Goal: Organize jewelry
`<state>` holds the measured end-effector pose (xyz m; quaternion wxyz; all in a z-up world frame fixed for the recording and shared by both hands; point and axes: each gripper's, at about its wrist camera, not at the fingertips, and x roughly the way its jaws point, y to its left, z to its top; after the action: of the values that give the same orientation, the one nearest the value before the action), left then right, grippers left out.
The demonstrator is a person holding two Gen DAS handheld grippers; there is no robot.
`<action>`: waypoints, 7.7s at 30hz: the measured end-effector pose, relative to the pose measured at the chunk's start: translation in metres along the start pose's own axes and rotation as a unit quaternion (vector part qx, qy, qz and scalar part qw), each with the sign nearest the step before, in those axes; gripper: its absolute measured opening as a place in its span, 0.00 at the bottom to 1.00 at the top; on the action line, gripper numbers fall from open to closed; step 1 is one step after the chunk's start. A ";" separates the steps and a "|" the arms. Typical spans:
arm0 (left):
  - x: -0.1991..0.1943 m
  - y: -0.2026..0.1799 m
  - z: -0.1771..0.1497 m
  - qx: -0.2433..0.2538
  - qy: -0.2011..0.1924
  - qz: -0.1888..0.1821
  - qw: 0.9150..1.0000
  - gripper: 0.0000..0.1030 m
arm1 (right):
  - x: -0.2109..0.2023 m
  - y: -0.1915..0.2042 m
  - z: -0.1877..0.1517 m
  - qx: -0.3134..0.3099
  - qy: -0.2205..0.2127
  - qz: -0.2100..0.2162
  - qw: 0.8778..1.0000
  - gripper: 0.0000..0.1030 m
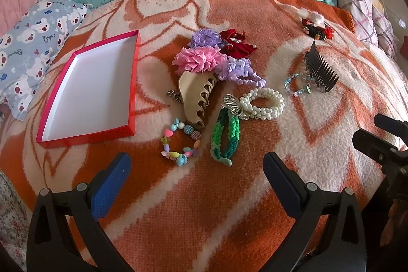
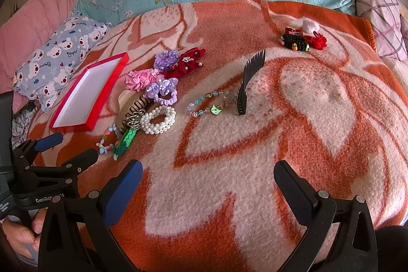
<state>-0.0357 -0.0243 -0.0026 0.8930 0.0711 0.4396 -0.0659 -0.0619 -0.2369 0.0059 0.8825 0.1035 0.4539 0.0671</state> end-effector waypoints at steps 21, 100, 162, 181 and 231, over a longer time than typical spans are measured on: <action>0.004 0.004 -0.001 -0.002 0.008 -0.003 1.000 1.00 | 0.003 -0.001 0.000 0.002 0.002 -0.006 1.000 1.00; 0.085 0.078 0.125 -0.068 0.024 -0.122 0.990 0.18 | 0.086 -0.027 0.106 0.055 0.005 0.083 0.995 0.09; 0.183 0.283 0.134 -0.233 0.055 -0.002 0.971 0.29 | 0.271 0.260 0.183 -0.057 0.057 0.224 0.971 0.04; 0.149 0.281 0.127 -0.223 0.052 0.013 0.973 0.64 | 0.220 0.235 0.187 -0.046 0.024 0.235 0.971 0.51; 0.127 0.037 0.081 0.048 0.104 -0.113 0.987 0.73 | 0.186 0.024 0.150 0.018 0.041 0.109 0.993 0.55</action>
<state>0.1107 -0.0103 -0.0517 0.8248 0.0703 0.5316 -0.1794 0.1675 -0.1922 -0.0499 0.8486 0.1659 0.4766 0.1590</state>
